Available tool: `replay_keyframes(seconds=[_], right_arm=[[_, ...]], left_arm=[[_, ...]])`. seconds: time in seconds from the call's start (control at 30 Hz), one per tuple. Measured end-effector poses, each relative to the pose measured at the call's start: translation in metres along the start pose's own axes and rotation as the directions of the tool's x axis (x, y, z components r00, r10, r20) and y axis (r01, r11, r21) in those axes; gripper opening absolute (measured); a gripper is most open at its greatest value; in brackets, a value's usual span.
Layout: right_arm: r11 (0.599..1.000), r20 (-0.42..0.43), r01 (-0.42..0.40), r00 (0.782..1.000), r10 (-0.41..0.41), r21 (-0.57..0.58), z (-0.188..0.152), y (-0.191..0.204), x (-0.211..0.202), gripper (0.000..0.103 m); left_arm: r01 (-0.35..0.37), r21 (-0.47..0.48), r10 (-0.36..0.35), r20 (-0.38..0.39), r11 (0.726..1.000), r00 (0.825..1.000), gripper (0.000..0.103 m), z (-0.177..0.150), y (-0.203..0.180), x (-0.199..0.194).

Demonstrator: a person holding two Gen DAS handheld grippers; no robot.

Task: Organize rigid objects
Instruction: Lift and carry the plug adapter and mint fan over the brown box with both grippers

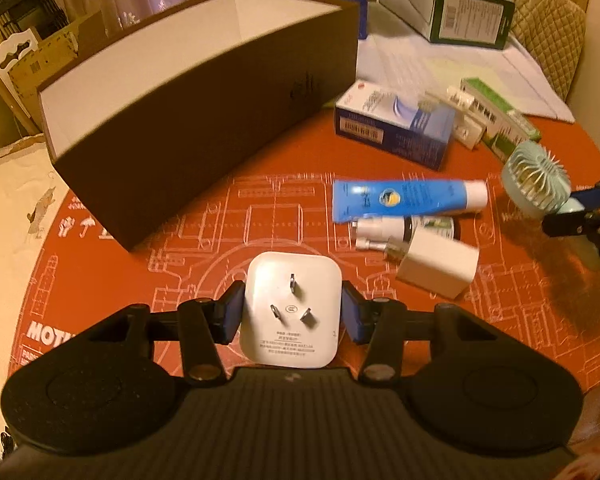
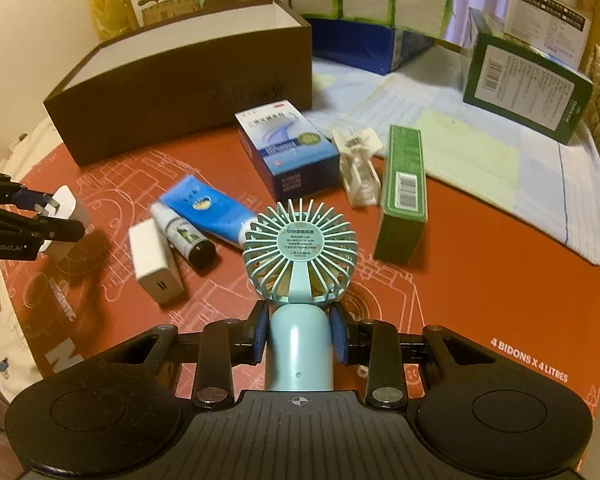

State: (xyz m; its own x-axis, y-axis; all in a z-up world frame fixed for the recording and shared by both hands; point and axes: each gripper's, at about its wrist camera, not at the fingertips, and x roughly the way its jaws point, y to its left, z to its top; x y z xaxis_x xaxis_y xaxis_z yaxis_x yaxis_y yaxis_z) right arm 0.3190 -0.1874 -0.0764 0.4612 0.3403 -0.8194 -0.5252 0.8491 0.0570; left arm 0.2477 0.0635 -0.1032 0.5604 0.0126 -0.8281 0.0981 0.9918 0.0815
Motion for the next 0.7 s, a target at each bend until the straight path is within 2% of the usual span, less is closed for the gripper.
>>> replay_keyframes(seconds=[0.4,0.7], right_arm=[[0.995,0.082,-0.087,0.992,0.092,-0.057,0.05,0.021,-0.009,0.03],[0.975,0.149,-0.18,0.969,0.199,-0.13,0.117,0.047,-0.003,0.03]], left_arm=[[-0.018,-0.05,0.022,0.088,0.999,0.996,0.045,0.038,0.019,-0.032],[-0.047,-0.098,0.061,0.155,0.994,0.986,0.045,0.08,0.047,-0.042]])
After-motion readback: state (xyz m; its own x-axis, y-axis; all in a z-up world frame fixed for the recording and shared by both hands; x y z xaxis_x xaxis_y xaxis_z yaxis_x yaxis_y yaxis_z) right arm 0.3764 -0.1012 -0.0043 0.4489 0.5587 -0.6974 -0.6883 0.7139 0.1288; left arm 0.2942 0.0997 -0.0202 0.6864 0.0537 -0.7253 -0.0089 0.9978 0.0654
